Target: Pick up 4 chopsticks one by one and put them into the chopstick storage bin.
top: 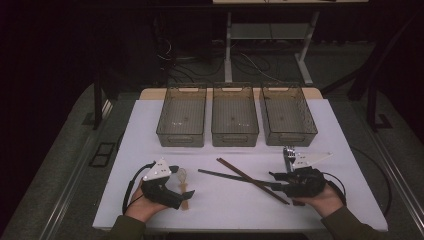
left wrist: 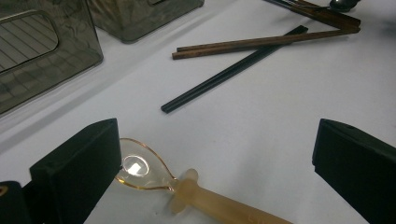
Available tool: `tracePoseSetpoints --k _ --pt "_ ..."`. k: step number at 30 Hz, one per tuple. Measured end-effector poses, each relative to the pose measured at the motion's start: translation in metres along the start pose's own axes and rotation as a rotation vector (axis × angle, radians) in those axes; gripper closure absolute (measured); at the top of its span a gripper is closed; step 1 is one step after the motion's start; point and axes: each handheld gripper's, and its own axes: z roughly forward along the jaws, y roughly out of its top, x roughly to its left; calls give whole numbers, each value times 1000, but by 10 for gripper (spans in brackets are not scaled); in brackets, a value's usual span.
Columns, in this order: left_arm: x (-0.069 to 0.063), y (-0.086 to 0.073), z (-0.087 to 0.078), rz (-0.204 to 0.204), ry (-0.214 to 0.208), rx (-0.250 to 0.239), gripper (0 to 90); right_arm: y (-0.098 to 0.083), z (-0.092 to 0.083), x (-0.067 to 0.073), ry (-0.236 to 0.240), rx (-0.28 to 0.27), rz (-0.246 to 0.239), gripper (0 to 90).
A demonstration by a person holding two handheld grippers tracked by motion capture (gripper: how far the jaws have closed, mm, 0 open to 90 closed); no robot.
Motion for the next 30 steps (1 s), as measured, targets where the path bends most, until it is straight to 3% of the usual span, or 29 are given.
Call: tracePoseSetpoints --k 10,30 --pt "0 0 0 1 -1 0 0 -8 8 2 -3 79 -16 793" --pt "0 0 0 3 -2 3 0 -10 17 -1 -7 117 -20 815"
